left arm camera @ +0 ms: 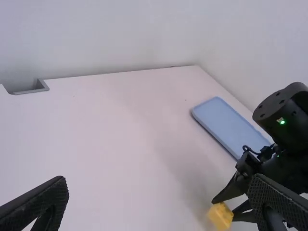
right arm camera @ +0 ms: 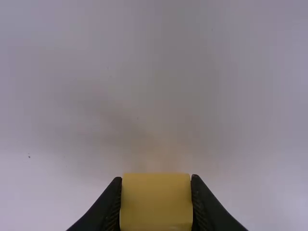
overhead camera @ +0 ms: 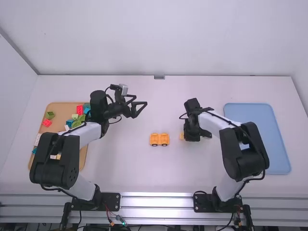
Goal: Assemble lego blocks to make yellow taxi
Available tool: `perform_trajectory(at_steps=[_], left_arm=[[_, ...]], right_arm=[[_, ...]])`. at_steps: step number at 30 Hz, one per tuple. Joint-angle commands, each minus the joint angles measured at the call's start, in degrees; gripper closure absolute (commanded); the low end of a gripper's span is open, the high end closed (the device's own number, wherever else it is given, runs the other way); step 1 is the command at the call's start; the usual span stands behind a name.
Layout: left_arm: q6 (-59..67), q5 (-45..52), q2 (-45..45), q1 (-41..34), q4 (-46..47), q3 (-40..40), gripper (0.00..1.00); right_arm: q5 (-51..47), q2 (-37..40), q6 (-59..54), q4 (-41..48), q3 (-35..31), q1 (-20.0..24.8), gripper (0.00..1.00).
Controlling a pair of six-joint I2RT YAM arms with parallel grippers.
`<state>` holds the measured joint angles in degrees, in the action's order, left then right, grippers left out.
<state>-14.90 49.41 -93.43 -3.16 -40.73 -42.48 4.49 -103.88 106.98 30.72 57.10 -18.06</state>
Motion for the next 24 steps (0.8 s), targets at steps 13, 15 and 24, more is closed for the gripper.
perform_trajectory(at_steps=[13, 15, 24], left_arm=[[0.85, 0.46, -0.22, 0.04, -0.09, -0.96, 0.01], [0.85, 0.44, -0.22, 0.07, -0.02, -0.96, 0.01], [0.83, 0.46, -0.22, 0.07, -0.02, -0.96, 0.01]], right_arm=[[2.10, -3.39, -0.94, -0.42, 0.70, 0.00, 0.58], [3.10, -3.39, -0.92, -0.26, 0.70, 0.04, 0.37], [4.74, -3.23, -6.27, 0.39, 1.73, 0.90, 0.07]])
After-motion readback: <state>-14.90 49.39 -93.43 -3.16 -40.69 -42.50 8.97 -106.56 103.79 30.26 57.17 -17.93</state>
